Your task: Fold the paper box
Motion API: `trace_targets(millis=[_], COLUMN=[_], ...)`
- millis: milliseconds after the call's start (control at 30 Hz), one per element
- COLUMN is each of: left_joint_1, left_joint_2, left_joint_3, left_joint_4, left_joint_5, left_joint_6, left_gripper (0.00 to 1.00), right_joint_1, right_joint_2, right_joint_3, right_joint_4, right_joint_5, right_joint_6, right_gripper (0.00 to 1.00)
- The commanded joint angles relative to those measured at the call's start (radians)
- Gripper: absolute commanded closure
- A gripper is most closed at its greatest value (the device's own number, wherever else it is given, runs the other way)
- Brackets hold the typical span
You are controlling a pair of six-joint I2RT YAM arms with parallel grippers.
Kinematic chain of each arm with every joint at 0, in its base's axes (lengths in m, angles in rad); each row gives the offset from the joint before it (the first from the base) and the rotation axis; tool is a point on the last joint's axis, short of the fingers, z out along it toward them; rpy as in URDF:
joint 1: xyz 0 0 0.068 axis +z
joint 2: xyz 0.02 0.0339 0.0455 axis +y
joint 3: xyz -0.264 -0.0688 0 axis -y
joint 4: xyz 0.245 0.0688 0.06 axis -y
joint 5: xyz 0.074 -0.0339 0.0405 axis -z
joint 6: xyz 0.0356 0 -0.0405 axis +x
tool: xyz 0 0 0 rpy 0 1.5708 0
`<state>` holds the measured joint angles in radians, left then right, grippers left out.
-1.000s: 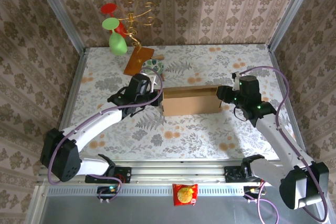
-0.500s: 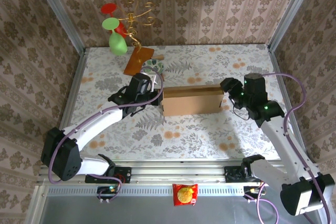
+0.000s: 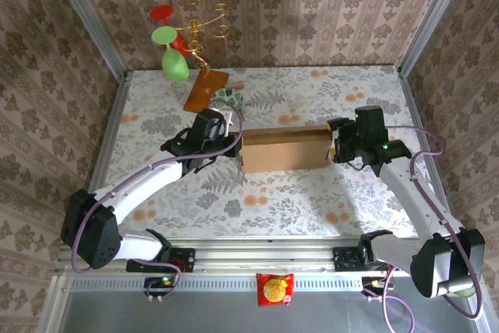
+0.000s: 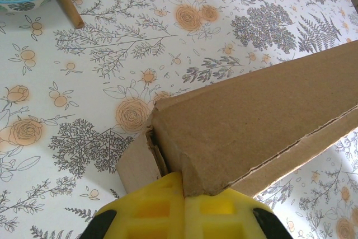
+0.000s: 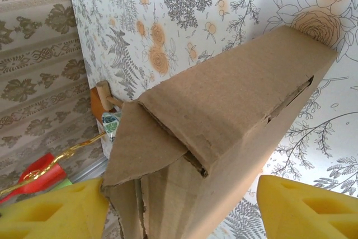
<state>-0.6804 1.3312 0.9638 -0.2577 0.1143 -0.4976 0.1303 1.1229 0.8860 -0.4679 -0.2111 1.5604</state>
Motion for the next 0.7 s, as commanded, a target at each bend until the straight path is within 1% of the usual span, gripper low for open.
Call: trace_targets(millis=[0, 133, 200, 300, 333, 400, 433, 467, 500, 667], left_joint_1=[-0.008, -0.007, -0.008, -0.008, -0.008, -0.007, -0.006, -0.004, 0.001, 0.072], left_joint_2=[0.033, 0.031, 0.025, 0.004, -0.007, -0.030, -0.045, -0.058, -0.072, -0.123], left_joint_3=[-0.025, -0.019, -0.015, -0.007, -0.001, 0.007, 0.011, 0.014, 0.018, 0.029], left_joint_4=[-0.167, -0.177, -0.180, -0.189, -0.193, -0.196, -0.193, -0.187, -0.182, -0.144], left_joint_5=[-0.013, -0.009, -0.010, -0.001, 0.002, 0.016, 0.034, 0.054, 0.080, 0.226], left_joint_6=[-0.010, -0.003, -0.003, -0.003, -0.003, -0.004, -0.004, -0.009, -0.026, -0.198], left_gripper=[0.99, 0.97, 0.92, 0.77, 0.69, 0.56, 0.51, 0.48, 0.46, 0.45], right_joint_1=[-0.024, -0.039, -0.040, -0.040, -0.040, -0.041, -0.042, -0.042, -0.041, -0.041], right_joint_2=[0.000, 0.032, 0.034, 0.029, 0.030, 0.034, 0.035, 0.035, 0.036, 0.044], right_joint_3=[-0.055, -0.043, -0.052, -0.087, -0.098, -0.109, -0.111, -0.114, -0.114, -0.115], right_joint_4=[0.044, 0.043, 0.041, 0.069, 0.075, 0.078, 0.076, 0.076, 0.076, 0.075], right_joint_5=[-0.021, -0.051, -0.051, -0.047, -0.047, -0.044, -0.043, -0.042, -0.039, -0.036], right_joint_6=[0.047, -0.020, -0.036, -0.028, -0.028, -0.032, -0.035, -0.037, -0.040, -0.045], right_gripper=[0.34, 0.44, 0.47, 0.54, 0.57, 0.59, 0.61, 0.61, 0.62, 0.65])
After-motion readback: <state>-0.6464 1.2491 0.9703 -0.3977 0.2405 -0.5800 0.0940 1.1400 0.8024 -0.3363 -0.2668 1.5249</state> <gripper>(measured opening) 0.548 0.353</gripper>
